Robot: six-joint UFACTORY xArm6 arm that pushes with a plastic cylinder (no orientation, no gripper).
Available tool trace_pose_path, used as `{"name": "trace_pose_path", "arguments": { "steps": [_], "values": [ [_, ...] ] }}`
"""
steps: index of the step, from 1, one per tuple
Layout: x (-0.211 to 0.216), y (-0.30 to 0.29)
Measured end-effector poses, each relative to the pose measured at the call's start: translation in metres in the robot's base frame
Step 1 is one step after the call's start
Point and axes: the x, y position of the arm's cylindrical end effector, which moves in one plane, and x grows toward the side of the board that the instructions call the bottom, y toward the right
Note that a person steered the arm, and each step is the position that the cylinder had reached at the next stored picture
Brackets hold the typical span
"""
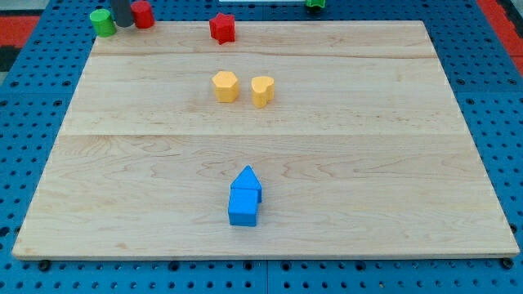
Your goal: Point your arm at the bottom left side of yellow hexagon
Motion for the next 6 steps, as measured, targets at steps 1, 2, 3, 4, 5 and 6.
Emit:
{"name": "trace_pose_path", "arguments": {
  "steps": [1, 2, 3, 4, 5, 6],
  "values": [
    [0.001, 0.045],
    [0.052, 0.071],
    [0.116, 0.089],
    [0.167, 0.133],
    [0.209, 0.17],
    [0.216, 0.214]
  ]
}}
